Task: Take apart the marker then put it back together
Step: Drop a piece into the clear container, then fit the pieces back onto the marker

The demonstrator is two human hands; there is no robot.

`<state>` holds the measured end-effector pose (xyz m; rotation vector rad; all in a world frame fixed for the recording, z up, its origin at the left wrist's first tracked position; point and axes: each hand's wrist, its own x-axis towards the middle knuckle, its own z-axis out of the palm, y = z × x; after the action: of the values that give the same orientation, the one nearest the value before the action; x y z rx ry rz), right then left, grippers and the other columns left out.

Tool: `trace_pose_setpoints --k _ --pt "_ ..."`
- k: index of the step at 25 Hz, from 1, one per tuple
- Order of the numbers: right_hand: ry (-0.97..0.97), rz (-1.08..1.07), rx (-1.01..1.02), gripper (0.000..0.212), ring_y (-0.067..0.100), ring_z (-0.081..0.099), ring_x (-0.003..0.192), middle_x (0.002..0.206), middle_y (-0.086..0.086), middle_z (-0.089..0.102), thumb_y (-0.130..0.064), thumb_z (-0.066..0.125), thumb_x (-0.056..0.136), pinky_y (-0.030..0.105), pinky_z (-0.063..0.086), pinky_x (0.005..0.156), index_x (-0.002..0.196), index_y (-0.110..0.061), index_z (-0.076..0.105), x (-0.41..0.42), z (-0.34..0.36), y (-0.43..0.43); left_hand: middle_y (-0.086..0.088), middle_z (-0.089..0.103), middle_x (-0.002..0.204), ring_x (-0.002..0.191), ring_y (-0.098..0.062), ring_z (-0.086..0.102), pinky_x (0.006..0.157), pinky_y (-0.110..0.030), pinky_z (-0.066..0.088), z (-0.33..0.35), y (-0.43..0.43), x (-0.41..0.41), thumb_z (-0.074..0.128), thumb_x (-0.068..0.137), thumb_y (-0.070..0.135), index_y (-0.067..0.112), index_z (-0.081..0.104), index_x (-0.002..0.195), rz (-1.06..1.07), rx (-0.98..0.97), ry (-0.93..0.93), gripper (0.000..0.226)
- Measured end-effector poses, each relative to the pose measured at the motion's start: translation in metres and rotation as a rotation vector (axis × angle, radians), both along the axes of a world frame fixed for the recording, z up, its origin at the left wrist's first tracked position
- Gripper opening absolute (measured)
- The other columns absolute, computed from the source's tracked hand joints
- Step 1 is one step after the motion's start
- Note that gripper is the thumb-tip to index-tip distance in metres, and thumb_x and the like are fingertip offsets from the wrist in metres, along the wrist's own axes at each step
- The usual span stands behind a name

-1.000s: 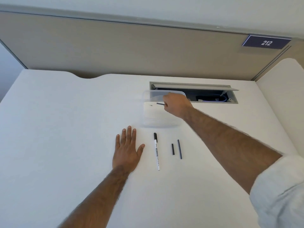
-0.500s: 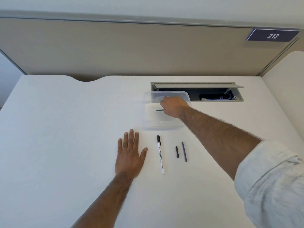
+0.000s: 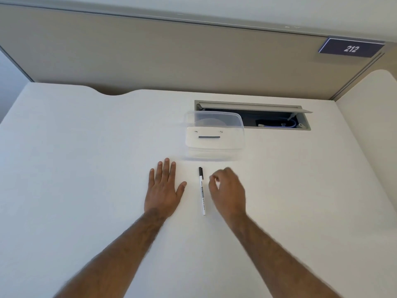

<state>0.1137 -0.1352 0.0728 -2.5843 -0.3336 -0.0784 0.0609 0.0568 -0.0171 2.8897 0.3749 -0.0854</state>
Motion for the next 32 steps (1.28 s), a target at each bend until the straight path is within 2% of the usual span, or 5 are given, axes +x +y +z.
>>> trace_pose_setpoints --k 3,8,17,26,32 --pt "0.269 0.021 -0.180 0.025 0.021 0.058 0.102 0.103 0.000 0.059 -0.038 0.052 0.096 0.037 0.052 0.077 0.100 -0.016 0.064 -0.027 -0.020 0.003 -0.007 -0.003 0.171 0.158 -0.027 -0.002 0.127 -0.047 0.000 0.003 -0.002 -0.003 0.011 0.100 0.058 0.013 0.007 0.162 -0.007 -0.031 0.013 0.077" --pt "0.384 -0.017 -0.222 0.035 0.025 0.057 0.106 0.109 0.004 0.059 -0.045 0.052 0.094 0.037 0.051 0.079 0.103 -0.012 0.061 -0.029 -0.020 0.017 -0.008 0.003 0.171 0.158 -0.026 0.000 0.128 -0.046 0.003 0.010 -0.015 -0.031 0.011 0.099 0.055 0.012 0.013 0.162 -0.026 -0.075 0.021 0.075" --pt "0.345 -0.021 -0.209 0.018 0.026 0.057 0.104 0.107 0.006 0.059 -0.024 0.052 0.095 0.035 0.047 0.073 0.103 -0.009 0.061 -0.027 -0.020 0.022 0.001 0.056 0.147 0.135 -0.022 0.051 0.115 -0.036 0.034 0.033 -0.023 -0.029 0.057 0.101 0.027 0.018 0.060 0.138 -0.170 -0.214 -0.079 0.039" --pt "0.245 -0.017 -0.210 0.013 0.023 0.056 0.102 0.101 0.004 0.060 -0.015 0.050 0.093 0.030 0.042 0.067 0.096 -0.011 0.062 -0.030 -0.025 0.021 -0.004 0.067 0.134 0.126 -0.027 0.060 0.110 -0.038 0.042 0.046 -0.037 -0.015 0.068 0.093 0.008 0.014 0.068 0.129 -0.310 -0.193 -0.192 0.036" --pt "0.049 0.185 -0.208 0.013 0.022 0.057 0.095 0.095 0.002 0.064 -0.019 0.065 0.088 0.032 0.047 0.072 0.099 -0.012 0.068 -0.028 -0.016 0.011 -0.001 0.071 0.122 0.130 -0.026 0.058 0.117 -0.040 0.035 0.047 -0.033 -0.004 0.071 0.090 0.005 0.014 0.067 0.124 -0.428 -0.131 -0.214 0.036"
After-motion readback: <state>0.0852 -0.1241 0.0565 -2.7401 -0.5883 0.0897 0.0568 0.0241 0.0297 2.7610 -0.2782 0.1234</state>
